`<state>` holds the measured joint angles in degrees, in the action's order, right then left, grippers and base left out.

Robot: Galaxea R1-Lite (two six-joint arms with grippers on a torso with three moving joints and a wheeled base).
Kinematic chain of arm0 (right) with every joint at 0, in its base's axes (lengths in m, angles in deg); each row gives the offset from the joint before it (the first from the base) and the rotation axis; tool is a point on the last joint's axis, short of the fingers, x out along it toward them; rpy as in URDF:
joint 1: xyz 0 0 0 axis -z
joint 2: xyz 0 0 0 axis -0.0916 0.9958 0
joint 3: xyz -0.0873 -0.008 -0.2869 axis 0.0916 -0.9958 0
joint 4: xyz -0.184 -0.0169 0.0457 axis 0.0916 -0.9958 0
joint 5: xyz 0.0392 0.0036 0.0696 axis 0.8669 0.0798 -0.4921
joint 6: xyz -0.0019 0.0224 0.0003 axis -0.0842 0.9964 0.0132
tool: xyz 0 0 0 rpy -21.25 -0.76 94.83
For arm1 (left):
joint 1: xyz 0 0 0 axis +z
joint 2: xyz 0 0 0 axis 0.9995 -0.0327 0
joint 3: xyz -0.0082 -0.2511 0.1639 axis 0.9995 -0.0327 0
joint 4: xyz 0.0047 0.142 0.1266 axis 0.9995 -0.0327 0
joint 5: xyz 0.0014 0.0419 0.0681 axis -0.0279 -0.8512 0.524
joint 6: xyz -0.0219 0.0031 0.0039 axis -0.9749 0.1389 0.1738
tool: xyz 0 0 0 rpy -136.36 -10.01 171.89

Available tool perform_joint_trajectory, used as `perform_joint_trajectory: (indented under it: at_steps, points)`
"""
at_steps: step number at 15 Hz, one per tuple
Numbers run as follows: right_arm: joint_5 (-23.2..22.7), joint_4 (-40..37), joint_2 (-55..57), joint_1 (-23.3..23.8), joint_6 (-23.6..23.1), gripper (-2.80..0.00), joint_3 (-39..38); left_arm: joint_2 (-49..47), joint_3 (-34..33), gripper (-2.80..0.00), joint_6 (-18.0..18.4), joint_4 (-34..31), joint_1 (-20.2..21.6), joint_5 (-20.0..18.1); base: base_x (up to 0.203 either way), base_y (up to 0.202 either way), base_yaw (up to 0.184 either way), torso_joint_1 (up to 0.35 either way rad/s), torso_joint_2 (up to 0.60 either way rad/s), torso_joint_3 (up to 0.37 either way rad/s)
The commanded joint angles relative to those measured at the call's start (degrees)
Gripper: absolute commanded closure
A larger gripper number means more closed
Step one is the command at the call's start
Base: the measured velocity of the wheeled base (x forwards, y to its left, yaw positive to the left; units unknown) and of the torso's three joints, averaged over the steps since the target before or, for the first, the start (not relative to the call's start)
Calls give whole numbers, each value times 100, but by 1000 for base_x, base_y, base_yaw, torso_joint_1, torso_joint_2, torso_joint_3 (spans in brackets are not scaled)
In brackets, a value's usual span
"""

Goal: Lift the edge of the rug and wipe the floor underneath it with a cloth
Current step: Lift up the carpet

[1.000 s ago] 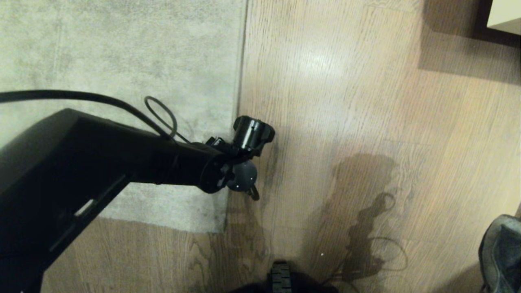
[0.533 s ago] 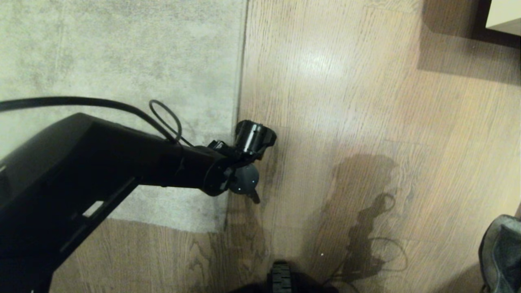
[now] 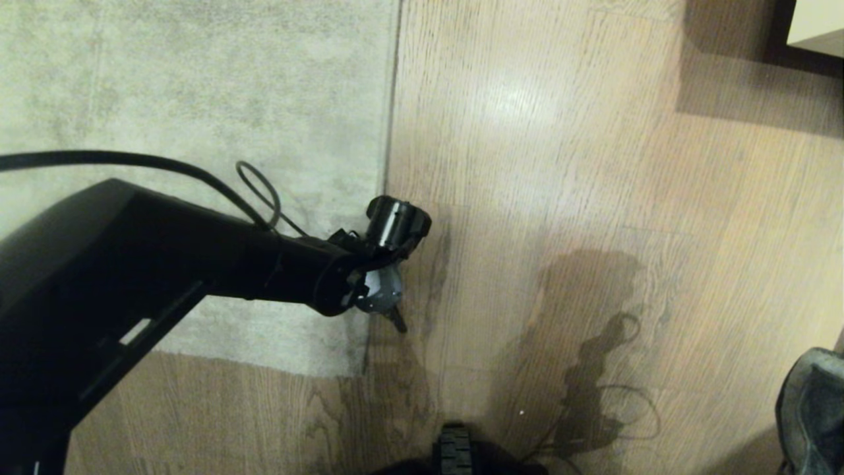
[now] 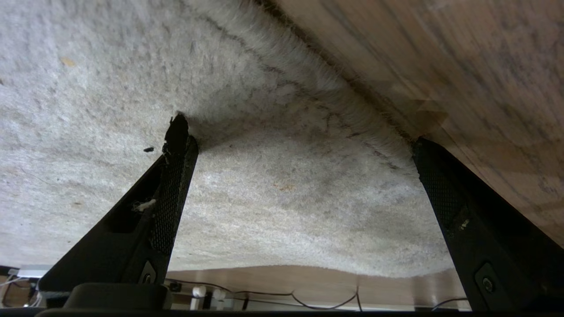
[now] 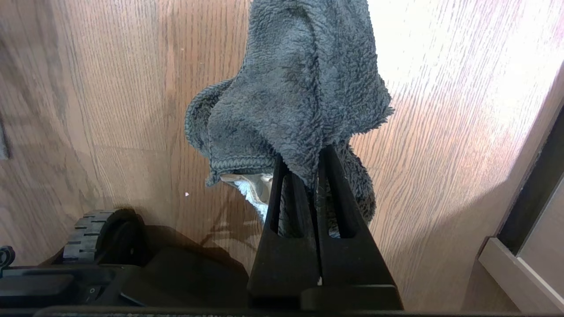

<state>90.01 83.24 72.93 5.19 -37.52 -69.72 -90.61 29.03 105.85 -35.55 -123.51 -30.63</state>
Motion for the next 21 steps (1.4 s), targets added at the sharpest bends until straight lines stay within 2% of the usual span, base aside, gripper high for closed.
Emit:
perform_joint_trajectory:
  at_steps: [1, 6, 9, 19, 21]
  points:
    - [0, 2, 7, -1, 0, 0, 0, 85, -109, -280, 17, -3, 50, 48, 0, 0, 0, 0, 0, 0]
    - [0, 2, 7, -1, 0, 0, 0, 218, -242, -280, 49, -3, 162, 48, 0, 0, 0, 0, 0, 0]
    - [0, 2, 7, -1, 0, 0, 0, 326, -305, -280, 287, 34, 273, 48, 0, 0, 0, 0, 0, 0]
    - [0, 2, 7, -1, 0, 0, 0, 1157, -1444, -280, 305, 191, 622, 48, 0, 0, 0, 0, 0, 0]
    - [0, 2, 7, -1, 0, 0, 0, 1439, -1683, -280, 431, 198, 764, 48, 0, 0, 0, 0, 0, 0]
